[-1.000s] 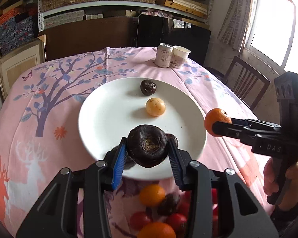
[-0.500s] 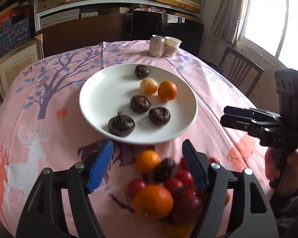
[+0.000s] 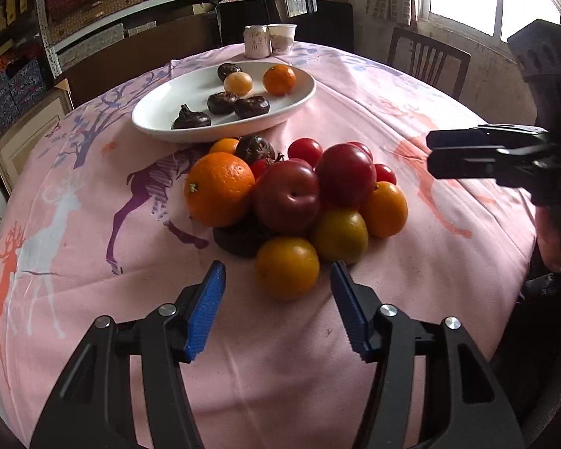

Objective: Organize fruits
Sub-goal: 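Grasp a yellow fruit with the left gripper while the right grasps a small orange, then place the yellow fruit and the small orange on the white plate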

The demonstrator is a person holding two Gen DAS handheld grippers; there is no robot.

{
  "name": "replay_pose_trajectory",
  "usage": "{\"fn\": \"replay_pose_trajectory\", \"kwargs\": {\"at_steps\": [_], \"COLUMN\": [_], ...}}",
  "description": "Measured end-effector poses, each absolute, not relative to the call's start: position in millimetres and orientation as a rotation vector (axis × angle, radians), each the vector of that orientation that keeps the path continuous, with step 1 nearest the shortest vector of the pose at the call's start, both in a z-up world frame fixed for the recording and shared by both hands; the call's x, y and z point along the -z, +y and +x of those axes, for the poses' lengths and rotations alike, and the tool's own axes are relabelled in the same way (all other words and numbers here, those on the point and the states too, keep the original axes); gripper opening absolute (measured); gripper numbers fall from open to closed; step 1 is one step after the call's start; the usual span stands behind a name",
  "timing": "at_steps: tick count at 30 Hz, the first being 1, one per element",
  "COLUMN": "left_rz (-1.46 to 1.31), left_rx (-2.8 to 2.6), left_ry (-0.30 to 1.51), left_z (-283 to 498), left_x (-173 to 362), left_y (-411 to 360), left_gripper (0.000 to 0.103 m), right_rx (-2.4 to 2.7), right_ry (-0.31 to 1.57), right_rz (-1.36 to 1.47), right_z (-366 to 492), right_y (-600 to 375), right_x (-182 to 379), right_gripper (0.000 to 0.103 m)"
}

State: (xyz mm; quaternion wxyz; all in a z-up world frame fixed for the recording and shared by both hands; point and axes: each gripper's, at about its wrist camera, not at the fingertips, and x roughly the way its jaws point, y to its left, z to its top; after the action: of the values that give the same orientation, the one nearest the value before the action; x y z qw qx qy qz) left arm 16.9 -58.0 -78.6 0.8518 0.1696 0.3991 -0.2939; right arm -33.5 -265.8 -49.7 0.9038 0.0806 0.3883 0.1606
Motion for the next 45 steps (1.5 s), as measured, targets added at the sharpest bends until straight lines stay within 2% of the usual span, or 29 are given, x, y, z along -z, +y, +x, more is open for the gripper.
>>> {"fn": "replay_pose_trajectory", "kwargs": {"at_steps": [2,3,4,15,19,21,28,35,41,45], "left_rz": [0.338,0.322,0.321,0.220,0.213,0.211,0.197,0.180,0.162,0.146], "left_rx": [0.622,0.624,0.631,0.642,0.627,0.624,0.627,0.633,0.619,0.603], "left_ry": [0.890,0.902,0.896,0.851,0.855,0.861,0.859,0.781,0.720,0.749], "left_z": [25,27,26,1,-3,-3,-3,1,52,116], "left_x": [88,90,89,67,65,65,65,30,-6,-13], "left_y": [-62,-62,-63,-35,-26,-24,-22,-24,-45,-68], "left_gripper": [0.040,0.040,0.035,0.035,0.035,0.035,0.035,0.035,0.035,0.036], "right_rx": [-0.343,-0.350,-0.355,-0.379,-0.382,-0.376,-0.403,-0.426,-0.375,-0.332], "right_ry": [0.809,0.813,0.819,0.863,0.912,0.912,0.891,0.769,0.694,0.715], "right_rz": [0.149,0.145,0.140,0.081,0.110,0.136,0.203,0.289,0.310,0.332], "right_z": [-39,-42,-43,-33,-17,-16,-27,-33,15,69], "right_y": [-260,-258,-256,-227,-221,-223,-233,-269,-295,-304], "right_x": [51,53,54,65,75,77,72,27,-11,-11], "right_gripper": [0.065,0.065,0.065,0.063,0.040,0.037,0.037,0.037,0.037,0.037]}}
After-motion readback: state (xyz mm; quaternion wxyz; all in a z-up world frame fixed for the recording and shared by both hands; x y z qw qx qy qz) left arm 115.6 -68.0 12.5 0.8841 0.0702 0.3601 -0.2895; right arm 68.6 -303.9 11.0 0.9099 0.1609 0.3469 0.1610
